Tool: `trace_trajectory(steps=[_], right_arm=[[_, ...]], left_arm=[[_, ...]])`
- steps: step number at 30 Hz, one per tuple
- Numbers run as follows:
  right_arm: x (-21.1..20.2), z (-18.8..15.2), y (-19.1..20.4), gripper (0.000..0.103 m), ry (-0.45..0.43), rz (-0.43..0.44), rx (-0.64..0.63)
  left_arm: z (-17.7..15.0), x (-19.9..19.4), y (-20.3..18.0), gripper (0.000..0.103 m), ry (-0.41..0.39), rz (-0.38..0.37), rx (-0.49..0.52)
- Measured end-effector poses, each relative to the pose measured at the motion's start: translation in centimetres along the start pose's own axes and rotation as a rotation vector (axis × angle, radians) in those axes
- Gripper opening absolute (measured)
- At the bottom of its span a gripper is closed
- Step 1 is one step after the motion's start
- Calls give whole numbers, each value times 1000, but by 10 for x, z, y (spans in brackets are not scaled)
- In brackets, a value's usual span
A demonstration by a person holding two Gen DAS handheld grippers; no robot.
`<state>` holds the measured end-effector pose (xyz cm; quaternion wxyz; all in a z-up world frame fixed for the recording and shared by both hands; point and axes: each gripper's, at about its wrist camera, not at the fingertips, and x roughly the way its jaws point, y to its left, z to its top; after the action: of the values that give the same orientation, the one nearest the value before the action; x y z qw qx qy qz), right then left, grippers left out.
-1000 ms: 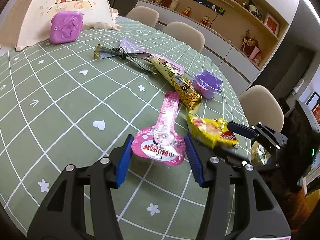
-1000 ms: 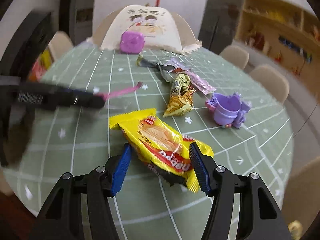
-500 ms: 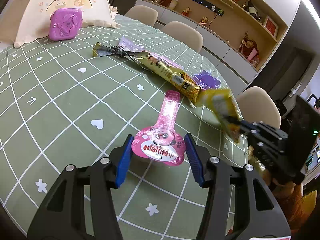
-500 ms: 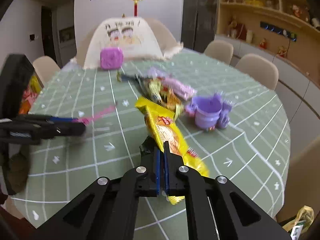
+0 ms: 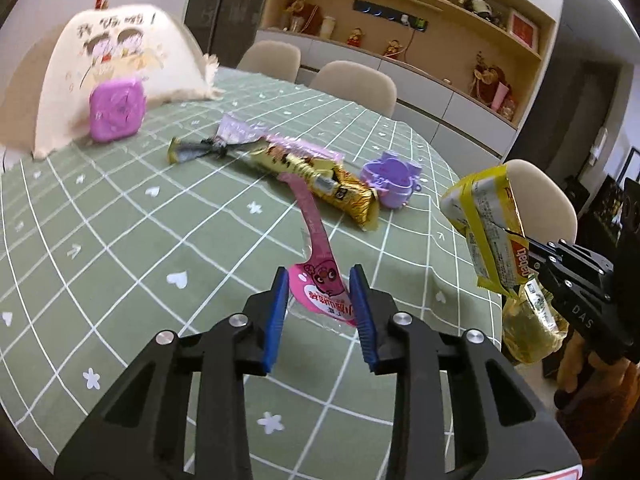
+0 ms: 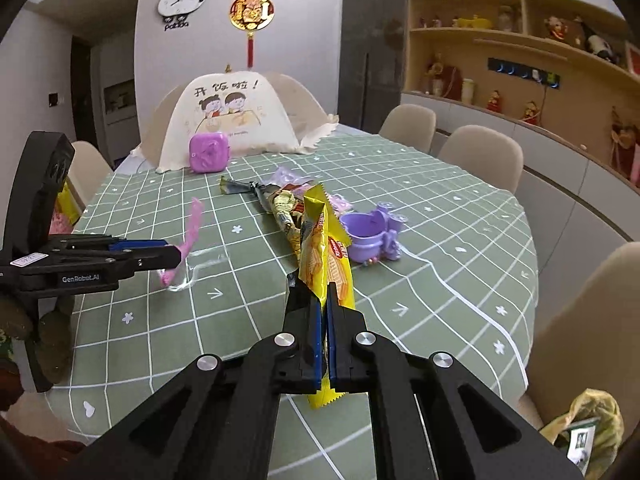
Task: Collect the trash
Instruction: 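Grasp the yellow wafer pack with the right gripper and lift it while the left holds the pink wrapper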
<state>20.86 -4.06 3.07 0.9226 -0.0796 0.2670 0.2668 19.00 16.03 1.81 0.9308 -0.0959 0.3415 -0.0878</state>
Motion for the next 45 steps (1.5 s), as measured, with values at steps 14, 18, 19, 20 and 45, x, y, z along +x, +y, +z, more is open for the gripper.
trace_trajectory(steps=[14, 18, 19, 20, 45], right_arm=[[15, -12, 5, 5, 40, 29, -14], [15, -15, 6, 5, 47, 18, -28], [16, -16, 6, 5, 50, 18, -28], [17, -18, 4, 5, 57, 17, -24], [-15, -7, -12, 5, -33, -8, 21]], left_arm=[[-11, 17, 7, 52, 117, 72, 46], [-15, 17, 0, 52, 149, 54, 101], [-17, 14, -3, 52, 151, 44, 122], [-19, 11, -7, 52, 157, 30, 164], [0, 0, -37, 48, 41, 27, 235]])
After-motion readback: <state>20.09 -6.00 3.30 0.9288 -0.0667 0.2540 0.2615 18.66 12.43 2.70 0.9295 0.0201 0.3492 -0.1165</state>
